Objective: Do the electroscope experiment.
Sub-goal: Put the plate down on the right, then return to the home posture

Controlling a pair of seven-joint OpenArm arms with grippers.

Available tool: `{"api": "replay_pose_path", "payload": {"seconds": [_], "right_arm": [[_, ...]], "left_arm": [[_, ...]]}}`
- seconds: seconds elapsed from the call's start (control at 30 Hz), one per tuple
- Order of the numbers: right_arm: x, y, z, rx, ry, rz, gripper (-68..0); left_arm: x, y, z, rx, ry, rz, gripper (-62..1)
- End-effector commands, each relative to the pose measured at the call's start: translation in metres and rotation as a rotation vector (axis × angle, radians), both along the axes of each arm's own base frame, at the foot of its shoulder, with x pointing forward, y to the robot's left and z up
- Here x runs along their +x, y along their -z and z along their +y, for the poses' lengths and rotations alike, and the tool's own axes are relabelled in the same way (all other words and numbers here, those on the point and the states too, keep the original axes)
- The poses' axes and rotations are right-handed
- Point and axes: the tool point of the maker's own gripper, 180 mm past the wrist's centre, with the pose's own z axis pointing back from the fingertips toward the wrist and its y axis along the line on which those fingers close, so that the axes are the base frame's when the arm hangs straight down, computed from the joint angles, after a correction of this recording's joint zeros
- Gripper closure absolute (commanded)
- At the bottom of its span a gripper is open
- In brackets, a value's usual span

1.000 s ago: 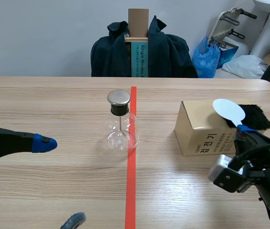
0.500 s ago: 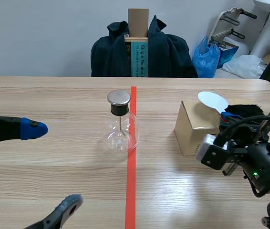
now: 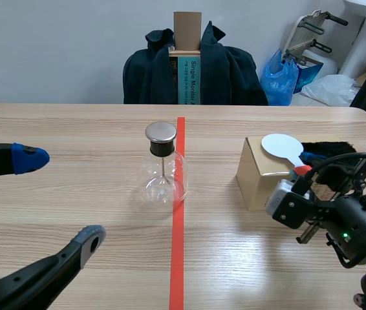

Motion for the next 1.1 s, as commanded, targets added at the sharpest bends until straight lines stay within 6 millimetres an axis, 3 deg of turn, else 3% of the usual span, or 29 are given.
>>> {"api": "replay_pose_path", "payload": {"seconds": [0.0,0.13,0.27,0.47,0.63,0.77,0.9,1.07], "right_arm": [[0.003,-0.003,-0.002,-0.01,-0.003,0.0,-30.2],[0.004,-0.007,-0.004,-0.006,0.008,-0.022,-46.3],[0.0,-0.009,-0.006,-0.009,0.016,-0.044,-53.1],[-0.026,0.013,-0.001,-0.044,-0.027,0.023,-53.2],[-0.07,0.042,-0.001,-0.087,-0.081,0.133,-53.2],[-0.105,0.061,-0.013,-0.105,-0.094,0.226,-53.2],[-0.12,0.056,-0.025,-0.081,-0.08,0.223,-53.2],[-0.118,0.027,-0.042,-0.02,-0.047,0.17,-53.2]], "left_arm": [[0.0,-0.004,-0.003,-0.03,-0.006,-0.004,-62.3],[0.0,-0.004,-0.003,-0.03,-0.006,-0.004,-62.3],[0.0,-0.004,-0.003,-0.029,-0.006,-0.004,-62.3],[0.0,-0.004,-0.003,-0.028,-0.005,-0.004,-62.3],[0.0,-0.004,-0.003,-0.028,-0.005,-0.004,-62.3],[0.0,-0.004,-0.003,-0.028,-0.005,-0.004,-62.3],[-0.001,-0.003,-0.003,-0.023,-0.005,0.001,-62.3],[-0.001,0.002,-0.002,-0.004,-0.007,0.019,-62.3]]}}
